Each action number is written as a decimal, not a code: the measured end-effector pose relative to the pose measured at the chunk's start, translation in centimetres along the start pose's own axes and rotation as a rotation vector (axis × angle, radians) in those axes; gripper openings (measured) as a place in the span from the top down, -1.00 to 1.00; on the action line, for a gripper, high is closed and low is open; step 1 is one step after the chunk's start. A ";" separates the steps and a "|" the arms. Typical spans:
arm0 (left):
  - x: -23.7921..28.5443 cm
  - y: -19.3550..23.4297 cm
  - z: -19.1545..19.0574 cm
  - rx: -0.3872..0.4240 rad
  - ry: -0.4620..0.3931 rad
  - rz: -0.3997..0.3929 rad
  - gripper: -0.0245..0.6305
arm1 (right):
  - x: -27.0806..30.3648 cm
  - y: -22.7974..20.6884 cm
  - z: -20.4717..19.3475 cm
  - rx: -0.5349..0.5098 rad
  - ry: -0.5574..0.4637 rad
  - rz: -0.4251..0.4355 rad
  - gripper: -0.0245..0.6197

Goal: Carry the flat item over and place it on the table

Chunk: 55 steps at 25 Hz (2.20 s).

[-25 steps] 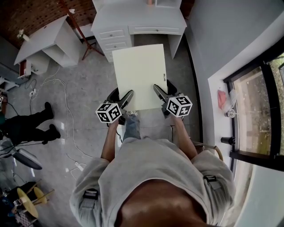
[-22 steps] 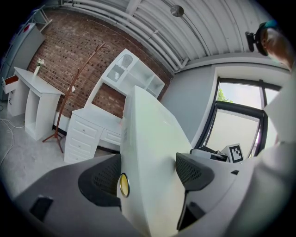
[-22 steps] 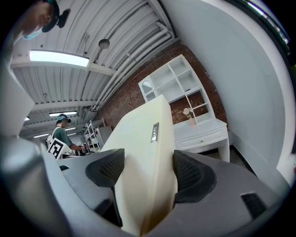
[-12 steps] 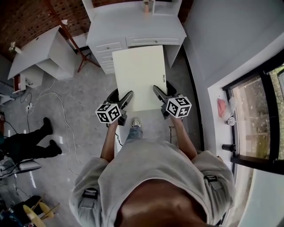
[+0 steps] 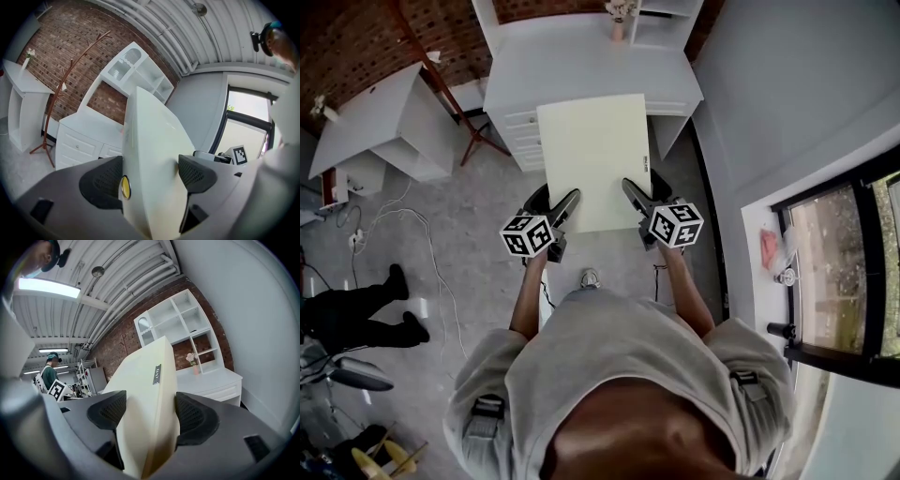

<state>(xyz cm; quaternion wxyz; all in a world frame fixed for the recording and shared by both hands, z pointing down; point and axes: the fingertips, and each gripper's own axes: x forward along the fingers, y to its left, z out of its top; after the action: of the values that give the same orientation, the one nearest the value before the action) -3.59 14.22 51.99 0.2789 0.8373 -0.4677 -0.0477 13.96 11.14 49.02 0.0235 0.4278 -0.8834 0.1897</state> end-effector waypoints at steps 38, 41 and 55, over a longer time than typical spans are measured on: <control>5.5 8.9 4.6 0.020 0.020 -0.007 -0.20 | 10.9 -2.3 0.7 0.026 -0.010 -0.017 -0.14; 6.7 9.9 4.9 0.014 0.024 0.003 -0.20 | 12.3 -3.2 0.8 0.032 -0.005 -0.011 -0.14; 16.1 15.7 11.1 0.019 0.018 0.053 -0.20 | 23.2 -9.7 5.5 0.048 0.003 0.039 -0.14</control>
<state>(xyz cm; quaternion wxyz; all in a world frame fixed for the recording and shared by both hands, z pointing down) -10.26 -9.88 53.59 0.2762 0.8276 -0.4878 -0.0280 7.40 -13.60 51.74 0.0107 0.4106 -0.8868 0.2117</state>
